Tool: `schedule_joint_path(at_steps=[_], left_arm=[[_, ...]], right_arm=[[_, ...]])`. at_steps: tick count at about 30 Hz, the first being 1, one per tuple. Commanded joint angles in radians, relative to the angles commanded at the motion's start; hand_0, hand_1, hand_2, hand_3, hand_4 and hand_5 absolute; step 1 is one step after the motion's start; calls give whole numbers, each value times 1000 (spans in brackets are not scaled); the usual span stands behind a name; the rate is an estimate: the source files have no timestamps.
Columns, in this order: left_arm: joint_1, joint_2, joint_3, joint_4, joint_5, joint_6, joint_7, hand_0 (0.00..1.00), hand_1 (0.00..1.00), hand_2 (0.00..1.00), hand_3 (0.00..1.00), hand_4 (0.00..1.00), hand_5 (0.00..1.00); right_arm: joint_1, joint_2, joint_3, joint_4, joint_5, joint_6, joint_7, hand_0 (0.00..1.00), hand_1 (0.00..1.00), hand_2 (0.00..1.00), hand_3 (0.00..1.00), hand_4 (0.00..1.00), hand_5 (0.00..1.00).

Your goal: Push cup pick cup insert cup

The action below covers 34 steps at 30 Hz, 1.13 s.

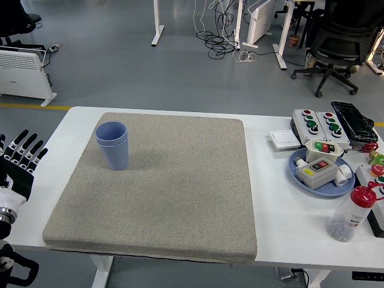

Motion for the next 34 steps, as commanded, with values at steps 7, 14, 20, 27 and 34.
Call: schedule_joint_path(at_steps=[7, 14, 20, 27, 34], left_arm=[[0, -2, 2, 2, 2, 3, -4, 789, 796, 790, 741, 580, 998], [0, -2, 1, 6, 4, 4, -4, 789, 796, 790, 740, 580, 998], [-1, -2, 1, 5, 5, 3, -5, 788, 796, 790, 740, 580, 998], [-3, -4, -2, 8, 6, 1, -4, 789, 796, 790, 740, 580, 998], [-7, -5, 4, 11, 7, -4, -4, 788, 797, 790, 738, 580, 998]], right_arm=[[0, 1, 4, 0, -5, 0, -3, 704, 641, 653, 581, 76, 456], [0, 0, 2, 0, -3, 0, -2, 704, 641, 653, 581, 76, 456], [0, -1, -1, -1, 2, -1, 0, 704, 642, 653, 580, 76, 452], [3, -1, 2, -1, 0, -1, -1, 704, 642, 653, 580, 76, 452], [4, -1, -1, -1, 3, -1, 0, 704, 642, 652, 580, 77, 454]])
